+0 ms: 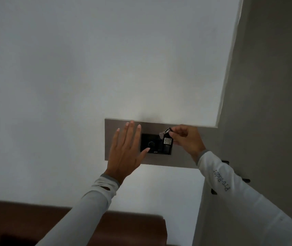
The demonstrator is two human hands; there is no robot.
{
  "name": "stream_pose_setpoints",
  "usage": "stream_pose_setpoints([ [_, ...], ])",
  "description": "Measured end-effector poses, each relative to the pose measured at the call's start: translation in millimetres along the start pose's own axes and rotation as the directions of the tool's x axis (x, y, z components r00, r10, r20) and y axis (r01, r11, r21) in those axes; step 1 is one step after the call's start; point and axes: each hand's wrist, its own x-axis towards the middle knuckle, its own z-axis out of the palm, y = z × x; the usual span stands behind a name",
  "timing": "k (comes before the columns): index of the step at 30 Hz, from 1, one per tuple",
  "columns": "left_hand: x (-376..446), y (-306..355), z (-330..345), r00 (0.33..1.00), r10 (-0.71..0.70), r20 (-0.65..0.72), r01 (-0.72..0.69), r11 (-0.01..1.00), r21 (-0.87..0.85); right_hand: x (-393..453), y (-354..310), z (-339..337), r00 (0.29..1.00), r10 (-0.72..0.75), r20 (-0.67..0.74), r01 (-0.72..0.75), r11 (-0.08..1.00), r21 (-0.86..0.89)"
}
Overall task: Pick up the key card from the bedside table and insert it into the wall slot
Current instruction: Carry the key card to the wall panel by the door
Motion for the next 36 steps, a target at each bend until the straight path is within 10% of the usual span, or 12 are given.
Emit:
stream_pose_setpoints([
  [26, 65, -33, 155, 0.997, 0.068, -0.038, -0.068, 0.998, -0.015, 94, 101, 21, 0.986, -0.157, -0.065, 0.14, 0.966, -0.216],
  [36, 64, -31, 155, 0.996, 0.065, -0.062, -0.066, 0.998, -0.016, 83, 106, 18, 0.877, -0.477, 0.062, 0.393, 0.635, -0.665],
])
